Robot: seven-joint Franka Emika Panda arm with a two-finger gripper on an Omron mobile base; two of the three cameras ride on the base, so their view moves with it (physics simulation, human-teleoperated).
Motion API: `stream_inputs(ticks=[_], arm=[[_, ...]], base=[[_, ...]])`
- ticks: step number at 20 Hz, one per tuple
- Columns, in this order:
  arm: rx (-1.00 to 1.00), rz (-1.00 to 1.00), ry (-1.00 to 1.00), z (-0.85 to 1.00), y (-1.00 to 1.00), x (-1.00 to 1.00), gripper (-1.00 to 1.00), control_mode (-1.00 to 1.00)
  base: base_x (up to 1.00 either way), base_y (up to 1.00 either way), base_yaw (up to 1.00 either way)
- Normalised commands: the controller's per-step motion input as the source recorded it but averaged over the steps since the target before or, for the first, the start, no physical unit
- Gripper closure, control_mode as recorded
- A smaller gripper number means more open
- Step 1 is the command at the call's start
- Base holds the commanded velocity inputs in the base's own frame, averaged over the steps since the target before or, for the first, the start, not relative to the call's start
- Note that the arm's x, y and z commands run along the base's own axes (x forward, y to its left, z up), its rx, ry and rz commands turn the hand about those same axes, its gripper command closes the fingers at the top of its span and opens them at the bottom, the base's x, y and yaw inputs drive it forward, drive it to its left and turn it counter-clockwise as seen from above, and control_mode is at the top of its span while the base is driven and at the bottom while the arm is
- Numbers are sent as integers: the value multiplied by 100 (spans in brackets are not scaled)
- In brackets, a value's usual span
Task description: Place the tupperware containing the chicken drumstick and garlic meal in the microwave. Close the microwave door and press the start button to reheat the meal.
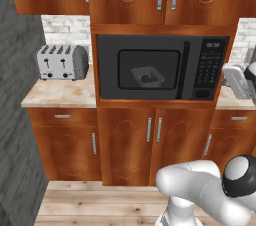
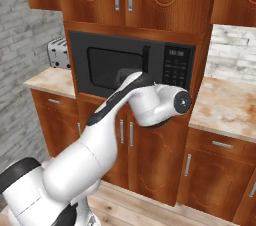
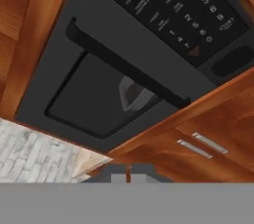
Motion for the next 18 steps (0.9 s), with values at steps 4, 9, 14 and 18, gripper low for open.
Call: stream_inputs(ticks=[4, 9, 14, 18], arm=[[6, -9, 1, -5, -35, 0, 100, -100], [0, -12, 11, -32, -31, 10, 100, -100], [0, -4, 11, -31, -17, 31, 100, -100], [0, -2, 6, -22, -16, 35, 100, -100]], base=[[0, 0, 0], [0, 0, 0], [0, 0, 0], [0, 0, 0]])
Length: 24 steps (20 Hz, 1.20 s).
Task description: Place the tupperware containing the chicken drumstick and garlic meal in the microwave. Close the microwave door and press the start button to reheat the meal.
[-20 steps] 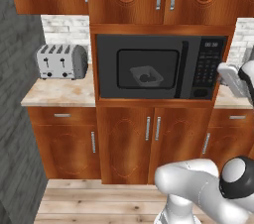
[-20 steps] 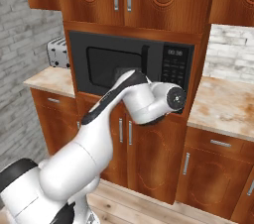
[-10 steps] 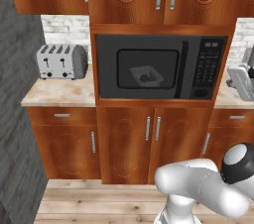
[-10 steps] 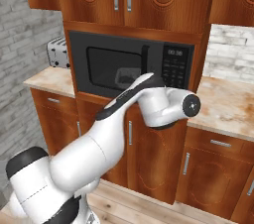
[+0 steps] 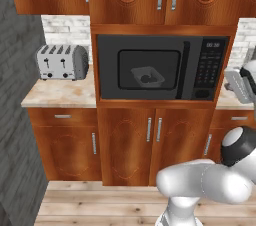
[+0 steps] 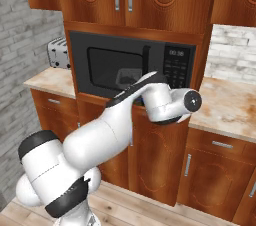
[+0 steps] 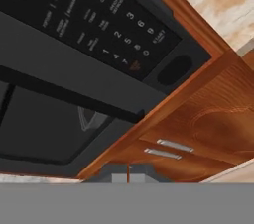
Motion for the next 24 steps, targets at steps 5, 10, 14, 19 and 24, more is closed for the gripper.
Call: stream_inputs(ticks=[5, 10, 14, 19, 24], arm=[[1, -1, 0, -18, -12, 36, 100, -100], [2, 0, 0, -19, -16, 40, 100, -100], [3, 0, 0, -16, -22, 37, 100, -100], [2, 0, 0, -16, -20, 39, 100, -100], [3, 0, 0, -17, -20, 37, 100, -100]], base=[[0, 0, 0], [0, 0, 0], [0, 0, 0], [0, 0, 0], [0, 0, 0]])
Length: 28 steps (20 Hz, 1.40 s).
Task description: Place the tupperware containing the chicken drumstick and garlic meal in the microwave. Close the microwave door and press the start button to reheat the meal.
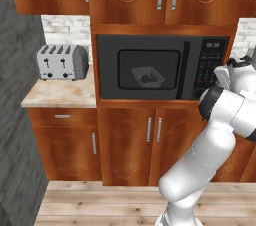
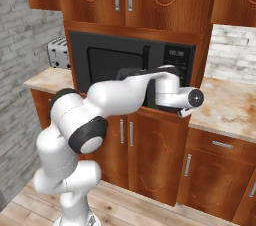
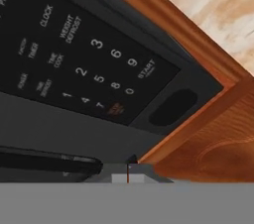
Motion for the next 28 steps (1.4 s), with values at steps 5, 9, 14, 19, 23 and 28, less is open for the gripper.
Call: stream_inputs(ticks=[5, 9, 14, 19, 23, 28], arm=[[3, 0, 0, -21, -21, 36, 100, -100], [5, 0, 0, -19, -27, 32, 100, -100], [6, 0, 0, -8, -33, 39, 100, -100], [1, 0, 0, -2, -9, 54, 100, -100], [0, 0, 0, -7, 1, 58, 100, -100], [-4, -6, 0, -10, 37, 51, 100, -100]], base=[[0, 0, 0], [0, 0, 0], [0, 0, 0], [0, 0, 0], [0, 0, 0], [0, 0, 0]])
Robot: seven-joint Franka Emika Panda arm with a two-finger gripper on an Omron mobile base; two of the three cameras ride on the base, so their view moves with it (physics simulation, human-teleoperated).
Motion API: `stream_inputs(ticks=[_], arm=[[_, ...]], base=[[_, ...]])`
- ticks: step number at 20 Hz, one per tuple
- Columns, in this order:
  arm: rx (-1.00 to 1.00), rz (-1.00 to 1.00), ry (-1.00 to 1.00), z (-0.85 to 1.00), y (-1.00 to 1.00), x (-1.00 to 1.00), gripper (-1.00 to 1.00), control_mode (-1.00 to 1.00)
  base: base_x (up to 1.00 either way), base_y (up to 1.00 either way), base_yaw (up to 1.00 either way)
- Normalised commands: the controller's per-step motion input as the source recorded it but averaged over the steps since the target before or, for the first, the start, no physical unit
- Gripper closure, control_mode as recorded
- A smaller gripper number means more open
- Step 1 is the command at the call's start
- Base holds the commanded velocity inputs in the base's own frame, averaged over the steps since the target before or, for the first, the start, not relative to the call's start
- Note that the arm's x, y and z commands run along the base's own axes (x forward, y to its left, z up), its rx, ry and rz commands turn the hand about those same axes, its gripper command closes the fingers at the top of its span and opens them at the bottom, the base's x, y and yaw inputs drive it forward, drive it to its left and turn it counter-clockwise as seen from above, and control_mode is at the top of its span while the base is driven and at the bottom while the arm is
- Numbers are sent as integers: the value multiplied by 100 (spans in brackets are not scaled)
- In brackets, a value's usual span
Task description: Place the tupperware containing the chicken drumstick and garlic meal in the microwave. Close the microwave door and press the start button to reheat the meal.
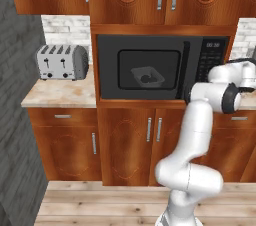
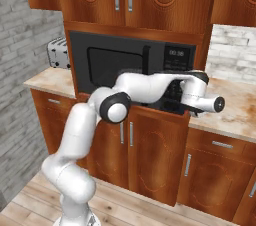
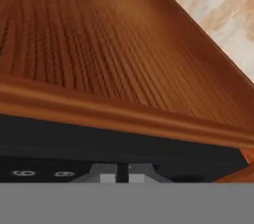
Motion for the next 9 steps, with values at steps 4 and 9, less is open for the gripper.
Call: stream_inputs(ticks=[4, 9], arm=[[-17, -23, 0, 0, 93, 53, 100, -100], [-20, -32, 5, 0, 100, 59, 100, -100]], base=[[0, 0, 0], [0, 0, 0]])
